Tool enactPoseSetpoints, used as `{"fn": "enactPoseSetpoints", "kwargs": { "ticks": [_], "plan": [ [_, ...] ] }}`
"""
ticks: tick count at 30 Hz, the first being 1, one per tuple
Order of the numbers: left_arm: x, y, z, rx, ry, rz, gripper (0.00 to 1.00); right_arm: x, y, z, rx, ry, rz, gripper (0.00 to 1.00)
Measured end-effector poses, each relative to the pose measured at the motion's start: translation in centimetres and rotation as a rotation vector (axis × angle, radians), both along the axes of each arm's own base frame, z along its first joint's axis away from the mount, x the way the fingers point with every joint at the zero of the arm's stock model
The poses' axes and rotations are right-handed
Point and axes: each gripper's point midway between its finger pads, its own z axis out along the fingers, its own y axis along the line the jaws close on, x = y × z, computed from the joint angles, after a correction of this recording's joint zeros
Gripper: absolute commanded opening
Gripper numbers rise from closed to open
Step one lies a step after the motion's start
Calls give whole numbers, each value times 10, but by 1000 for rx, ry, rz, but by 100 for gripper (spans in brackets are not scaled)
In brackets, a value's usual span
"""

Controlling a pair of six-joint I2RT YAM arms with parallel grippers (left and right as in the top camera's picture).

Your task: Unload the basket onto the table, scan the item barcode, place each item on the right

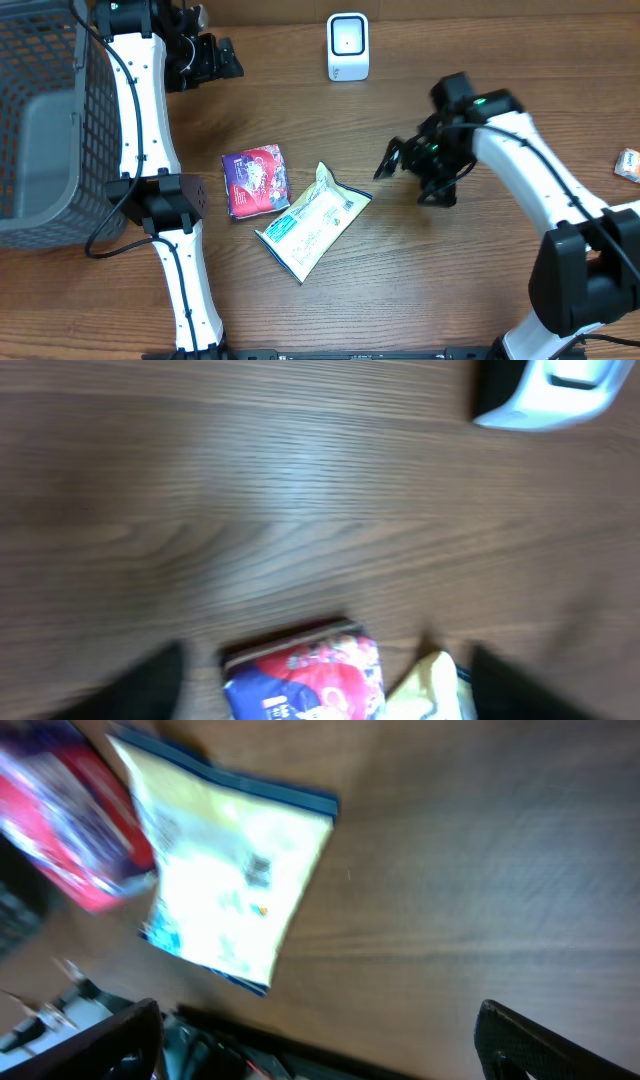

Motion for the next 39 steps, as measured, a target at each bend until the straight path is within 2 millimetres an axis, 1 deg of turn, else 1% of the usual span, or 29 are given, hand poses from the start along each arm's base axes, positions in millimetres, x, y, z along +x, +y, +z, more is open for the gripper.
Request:
{"fn": "enactPoseSetpoints", "kwargs": {
  "ticks": [1,3,4,7,9,10,12,13,14,16,17,18,19,20,21,22,23,24,26,27,28,29,30,31,32,34,36,37,39],
  "plan": [
    [0,-4,1,-20,-7,-21,4,-6,3,-2,-8,17,9,100],
    [0,-13,4,-53,-18,-56,4,-10,3,-3,-14,32,8,100],
    [0,-17,5,-67,-22,-69,4,-10,-1,-2,-18,37,-1,100],
    [-1,-31,7,-91,-29,-106,4,-6,-19,5,-33,26,-46,100],
    [-2,-38,12,-87,-41,-122,4,0,-40,15,-51,-13,-91,100],
    [0,-40,17,-75,-61,-127,4,1,-47,20,-54,-27,-110,100],
    [4,-41,35,-45,-130,-126,4,4,-62,27,-62,-52,-144,100],
    [5,-41,50,-26,-176,-125,4,4,-68,29,-69,-56,-157,100],
    [4,-41,70,2,-231,-123,4,4,-72,30,-75,-54,-168,100],
    [-3,-37,118,74,-363,-106,4,2,-76,30,-83,-48,-170,100],
    [-10,-33,145,119,-430,-87,4,1,-76,30,-85,-46,-165,100],
    [-23,-28,179,171,-512,-59,4,1,-76,30,-85,-45,-163,100],
    [-34,-23,202,211,-568,-33,4,0,-76,30,-85,-43,-158,98],
    [-58,-18,243,263,-663,12,4,-1,-76,30,-86,-42,-156,98],
    [-79,-12,273,303,-736,53,4,-1,-76,29,-87,-40,-155,98],
    [-97,-9,295,327,-789,79,5,-2,-76,29,-87,-40,-152,98],
    [-121,-3,316,355,-839,115,4,-2,-76,29,-87,-38,-150,98],
    [-139,5,327,380,-860,148,4,-3,-77,29,-88,-38,-148,98],
    [-169,23,334,434,-847,224,5,-3,-76,30,-87,-41,-145,98],
    [-177,34,330,464,-816,278,5,-3,-76,30,-87,-41,-143,98],
    [-180,42,326,487,-788,326,5,-3,-76,31,-86,-45,-141,98],
    [-176,53,318,518,-751,396,5,-4,-77,33,-85,-51,-138,98],
    [-170,59,312,543,-725,434,5,-4,-77,35,-85,-58,-138,98],
    [-161,64,305,568,-696,469,5,-5,-77,38,-84,-67,-136,98],
    [-147,70,293,596,-657,501,5,-6,-77,42,-82,-82,-136,98],
    [-123,74,268,637,-585,519,5,-7,-77,52,-75,-122,-134,98],
    [-105,75,245,662,-521,514,5,-9,-77,61,-70,-154,-135,98],
    [-100,75,237,666,-502,515,5,-10,-77,66,-67,-171,-133,98],
    [-95,75,236,665,-506,522,5,-12,-78,72,-64,-193,-134,98]
  ]
}}
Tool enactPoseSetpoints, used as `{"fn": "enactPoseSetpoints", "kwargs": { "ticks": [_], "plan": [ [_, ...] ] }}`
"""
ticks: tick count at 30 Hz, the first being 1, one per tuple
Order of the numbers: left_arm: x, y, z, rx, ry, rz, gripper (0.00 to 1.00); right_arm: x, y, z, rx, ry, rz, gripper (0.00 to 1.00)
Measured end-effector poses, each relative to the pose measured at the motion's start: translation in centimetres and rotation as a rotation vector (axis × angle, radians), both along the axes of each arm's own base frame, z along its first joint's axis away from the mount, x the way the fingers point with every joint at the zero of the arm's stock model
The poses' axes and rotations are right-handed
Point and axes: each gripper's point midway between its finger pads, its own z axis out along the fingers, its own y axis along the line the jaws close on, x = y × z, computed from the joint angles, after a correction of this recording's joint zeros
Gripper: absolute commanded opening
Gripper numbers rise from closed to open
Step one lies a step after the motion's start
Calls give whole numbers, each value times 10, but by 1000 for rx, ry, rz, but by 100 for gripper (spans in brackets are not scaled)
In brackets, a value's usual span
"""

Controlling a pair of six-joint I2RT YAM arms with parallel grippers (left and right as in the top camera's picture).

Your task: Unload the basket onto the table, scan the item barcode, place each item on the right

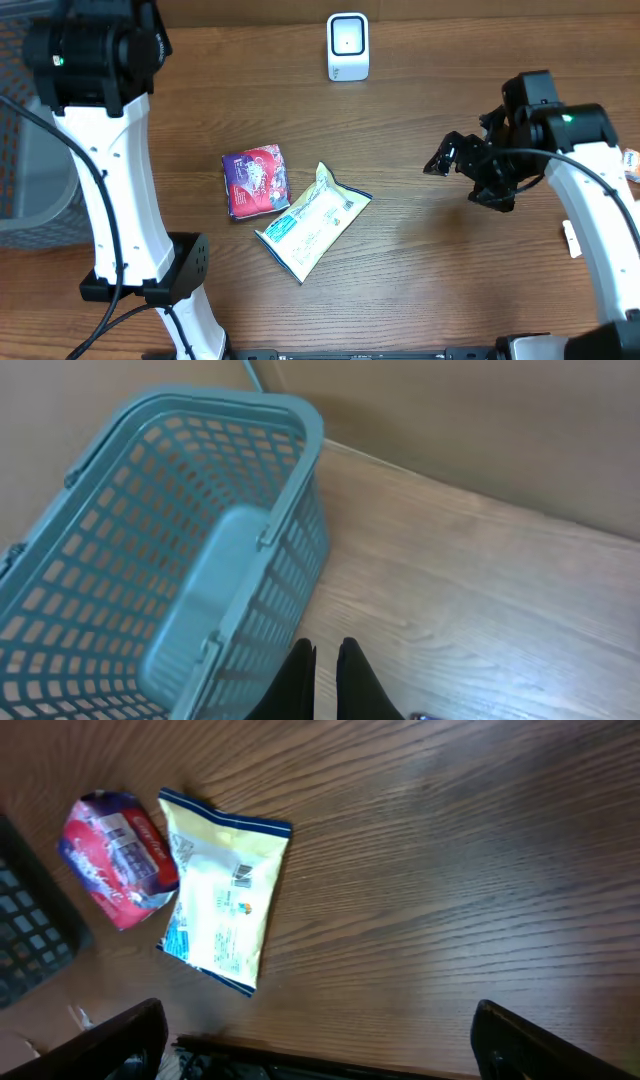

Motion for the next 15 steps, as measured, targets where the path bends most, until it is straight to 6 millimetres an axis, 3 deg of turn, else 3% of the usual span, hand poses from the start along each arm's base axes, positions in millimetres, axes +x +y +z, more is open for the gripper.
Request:
{"fn": "enactPoseSetpoints", "kwargs": {
  "ticks": [2,5,8,12,15],
  "plan": [
    [8,-1,19,-2,-96,-8,4,-1,0,4,2,-14,0,98],
    [18,-11,75,8,-309,-105,4,-2,0,7,3,-26,-1,97],
    [3,-18,123,46,-442,-195,5,-2,0,8,4,-24,-9,95],
    [-32,-7,140,74,-455,-206,4,0,0,8,6,-32,-14,95],
    [-39,13,138,79,-460,-165,4,0,0,8,5,-30,-14,97]
  ]
}}
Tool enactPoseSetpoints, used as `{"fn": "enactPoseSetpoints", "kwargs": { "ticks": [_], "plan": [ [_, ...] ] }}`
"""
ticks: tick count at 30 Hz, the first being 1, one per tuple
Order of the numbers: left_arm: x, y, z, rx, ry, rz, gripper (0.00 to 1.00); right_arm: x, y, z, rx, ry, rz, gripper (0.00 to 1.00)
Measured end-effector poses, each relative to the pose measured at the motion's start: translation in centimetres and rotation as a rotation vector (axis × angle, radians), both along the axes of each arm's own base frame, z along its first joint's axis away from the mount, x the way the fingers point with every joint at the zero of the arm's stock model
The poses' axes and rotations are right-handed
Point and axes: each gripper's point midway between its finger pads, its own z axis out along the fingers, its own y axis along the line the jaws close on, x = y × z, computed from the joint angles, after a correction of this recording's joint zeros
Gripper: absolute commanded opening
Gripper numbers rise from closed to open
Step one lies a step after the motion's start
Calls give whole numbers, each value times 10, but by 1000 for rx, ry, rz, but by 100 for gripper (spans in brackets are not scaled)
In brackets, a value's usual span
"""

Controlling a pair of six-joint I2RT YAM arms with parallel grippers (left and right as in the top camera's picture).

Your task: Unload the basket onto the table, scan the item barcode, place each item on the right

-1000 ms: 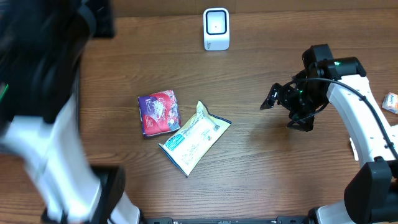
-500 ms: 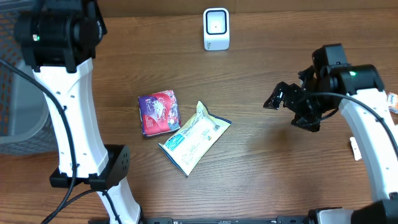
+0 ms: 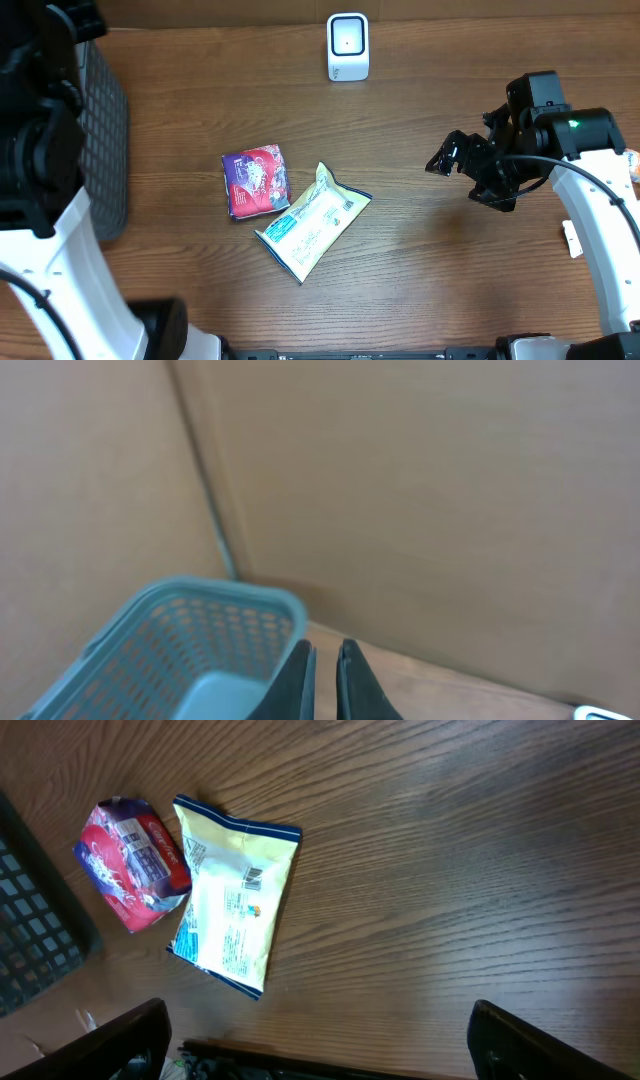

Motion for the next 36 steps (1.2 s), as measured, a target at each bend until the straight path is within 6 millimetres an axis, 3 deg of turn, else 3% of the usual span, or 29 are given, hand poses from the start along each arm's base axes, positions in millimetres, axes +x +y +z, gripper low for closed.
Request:
{"fn": "enactPoseSetpoints", "kwargs": {
  "ticks": [5,10,15,20,24,27,32,36],
  "plan": [
    [5,18,-45,-4,28,39,4,-1,0,0,0,2,1,99],
    [-1,7,-125,-37,130,-15,4,5,7,1,4,-31,24,100],
    [-15,-25,-232,-243,411,-131,4,16,28,-8,23,-103,65,100],
    [-36,-66,-305,-409,632,-298,5,10,35,-49,35,-76,54,100],
    [-43,-102,-348,-497,713,-435,5,-10,42,-92,95,-13,54,100],
    [-53,-129,-375,-549,769,-532,4,-23,51,-110,157,13,62,100],
    [-74,-172,-402,-627,842,-691,4,-9,75,-113,259,-90,72,100],
    [-96,-186,-427,-664,924,-731,5,2,105,-106,401,-196,67,100]
  ]
}}
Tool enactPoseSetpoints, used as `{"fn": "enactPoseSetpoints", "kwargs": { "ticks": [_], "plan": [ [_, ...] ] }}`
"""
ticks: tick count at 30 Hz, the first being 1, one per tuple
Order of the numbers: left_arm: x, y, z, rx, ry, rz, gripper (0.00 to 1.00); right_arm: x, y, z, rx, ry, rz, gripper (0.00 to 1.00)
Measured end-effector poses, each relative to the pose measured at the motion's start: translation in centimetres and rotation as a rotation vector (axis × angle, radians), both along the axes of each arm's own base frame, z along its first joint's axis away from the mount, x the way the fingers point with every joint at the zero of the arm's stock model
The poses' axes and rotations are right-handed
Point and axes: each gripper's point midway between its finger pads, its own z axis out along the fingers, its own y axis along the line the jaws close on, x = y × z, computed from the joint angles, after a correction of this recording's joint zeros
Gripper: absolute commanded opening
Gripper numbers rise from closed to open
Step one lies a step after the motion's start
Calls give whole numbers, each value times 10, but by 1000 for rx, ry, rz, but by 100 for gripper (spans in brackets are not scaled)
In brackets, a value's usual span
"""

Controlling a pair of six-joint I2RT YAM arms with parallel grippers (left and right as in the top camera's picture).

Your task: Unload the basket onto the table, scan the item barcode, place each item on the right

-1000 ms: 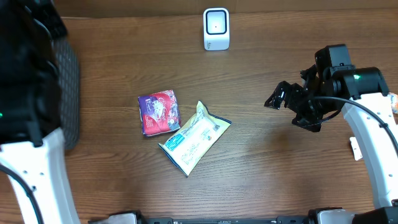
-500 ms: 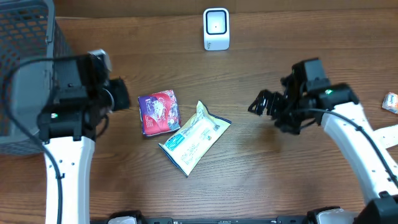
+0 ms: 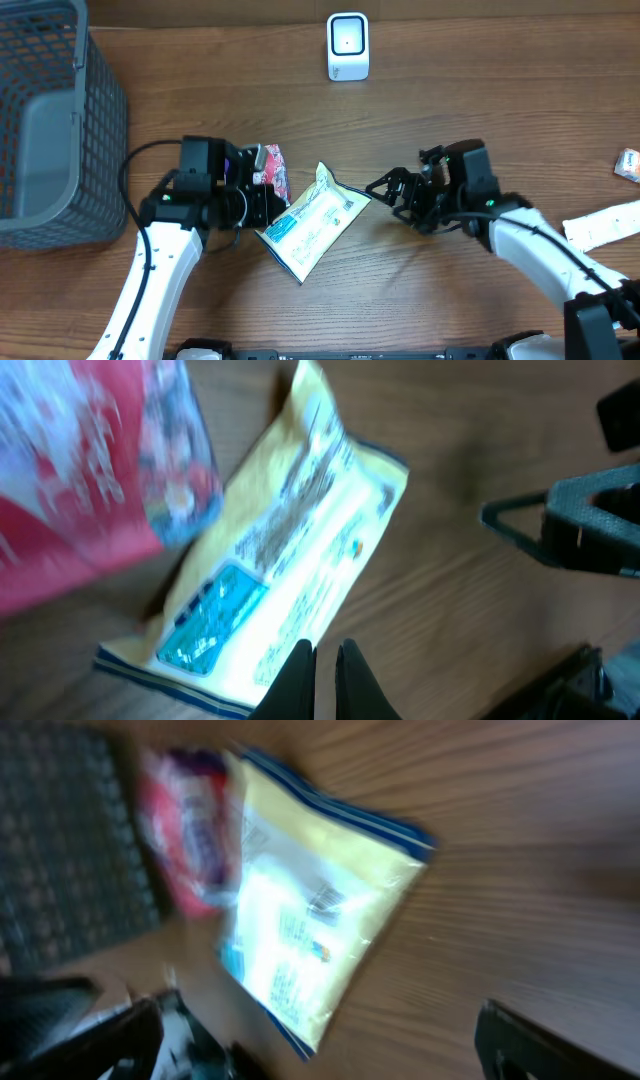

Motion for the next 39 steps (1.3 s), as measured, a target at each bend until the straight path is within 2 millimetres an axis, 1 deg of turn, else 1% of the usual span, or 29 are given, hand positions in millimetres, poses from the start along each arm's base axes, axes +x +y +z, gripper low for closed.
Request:
{"fn": "enactPoseSetpoints", "kwargs": {
  "ticks": [1,3,6,9,10,15,17,19,22,26,29,30,31,33,34,36,37,38,39],
  "plan": [
    [-4,0,-6,0,17,-2,4,-1,8,0,38,-14,-9,100],
    [-12,2,-20,8,50,0,5,-12,22,-5,91,-6,-9,100],
    [-18,7,-32,39,72,11,4,-41,36,-21,132,58,-3,100],
    [-16,14,-35,80,65,27,4,-66,47,-32,149,156,-24,99],
    [-15,16,-36,93,62,32,5,-68,48,-33,147,164,-27,99],
    [-13,24,-39,140,56,50,5,-90,72,-41,111,252,-86,99],
    [-12,26,-40,154,56,55,4,-96,79,-45,88,272,-126,96],
    [-12,28,-40,163,54,59,4,-97,83,-48,76,277,-172,96],
    [-12,29,-41,172,53,62,4,-88,86,-49,82,250,-242,96],
    [-11,31,-41,182,52,66,5,-67,87,-53,105,204,-333,95],
    [-11,32,-42,190,52,69,6,-54,96,-54,144,178,-352,94],
    [-11,33,-42,192,52,70,5,-49,101,-54,158,172,-351,89],
    [-11,33,-42,194,52,70,5,-45,106,-56,169,167,-350,80],
    [-11,33,-43,195,54,70,6,-38,116,-60,177,166,-335,38],
    [-11,33,-43,195,53,71,6,-37,120,-62,178,165,-319,24],
    [-11,33,-43,197,54,71,7,-39,124,-75,152,187,-301,11],
    [-11,33,-43,198,54,71,8,-41,123,-80,140,198,-295,6],
    [-11,34,-43,198,54,72,9,-42,122,-84,129,197,-286,4],
    [-11,34,-43,198,54,72,9,-43,123,-84,127,196,-278,4]
  ]
}}
